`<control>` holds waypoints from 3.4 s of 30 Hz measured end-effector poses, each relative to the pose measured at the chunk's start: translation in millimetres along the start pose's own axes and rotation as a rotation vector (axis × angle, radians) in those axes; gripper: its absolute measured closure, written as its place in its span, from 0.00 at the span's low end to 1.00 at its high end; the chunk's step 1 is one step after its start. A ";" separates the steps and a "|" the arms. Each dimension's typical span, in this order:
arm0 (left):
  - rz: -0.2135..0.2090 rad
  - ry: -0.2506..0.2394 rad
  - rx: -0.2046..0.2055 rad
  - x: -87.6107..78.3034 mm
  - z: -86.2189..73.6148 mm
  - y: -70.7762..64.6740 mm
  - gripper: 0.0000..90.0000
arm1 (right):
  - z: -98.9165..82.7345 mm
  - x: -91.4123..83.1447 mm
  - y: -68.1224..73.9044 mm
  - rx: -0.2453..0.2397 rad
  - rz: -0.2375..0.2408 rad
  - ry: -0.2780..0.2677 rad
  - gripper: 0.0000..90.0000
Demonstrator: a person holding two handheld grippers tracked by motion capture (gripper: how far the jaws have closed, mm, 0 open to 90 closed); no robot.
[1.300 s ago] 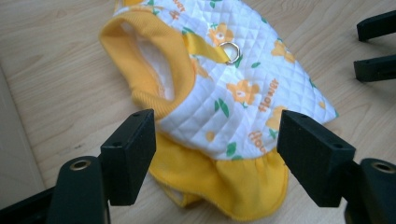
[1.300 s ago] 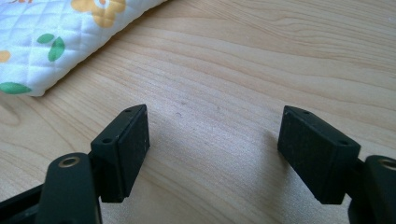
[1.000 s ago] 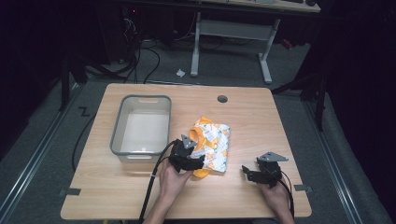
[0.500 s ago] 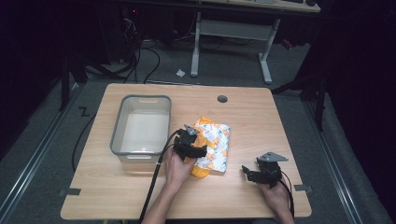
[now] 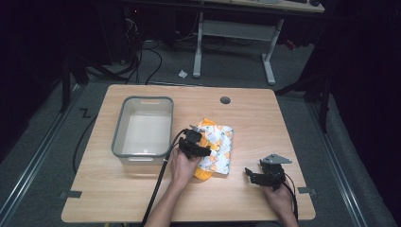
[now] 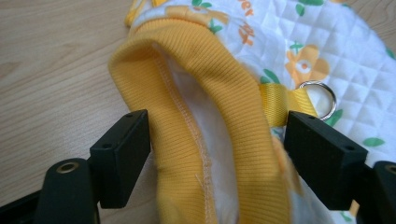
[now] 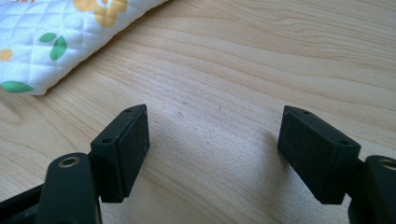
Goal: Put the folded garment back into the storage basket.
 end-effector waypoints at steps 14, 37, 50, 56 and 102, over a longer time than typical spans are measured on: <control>-0.001 0.014 0.029 6.5 -2.2 -1.8 0.33 | 0.0 0.0 0.0 0.000 0.000 0.000 0.28; -0.149 -0.037 0.017 -3.6 -4.2 -14.0 0.82 | 0.0 0.0 0.0 0.000 0.000 0.000 0.28; -0.205 -0.120 0.050 -41.2 3.0 -18.2 0.82 | -0.1 -0.1 0.3 -0.002 0.002 0.000 0.28; -0.231 -0.149 0.063 -56.8 7.7 -20.1 0.83 | -0.1 -0.1 0.3 -0.002 0.002 0.000 0.28; -0.287 -0.308 -0.002 -141.1 21.5 27.2 0.83 | -0.2 -0.1 0.4 -0.003 0.004 -0.001 0.28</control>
Point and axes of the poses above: each handheld gripper's, and its own axes: x roughly forward along the jaws, z roughly out of its top, y roughly to its left, the point moved 5 cm from there along x, roughly forward along the jaws, and after that the axes turned 1 degree about y, right-handed, at the moved point
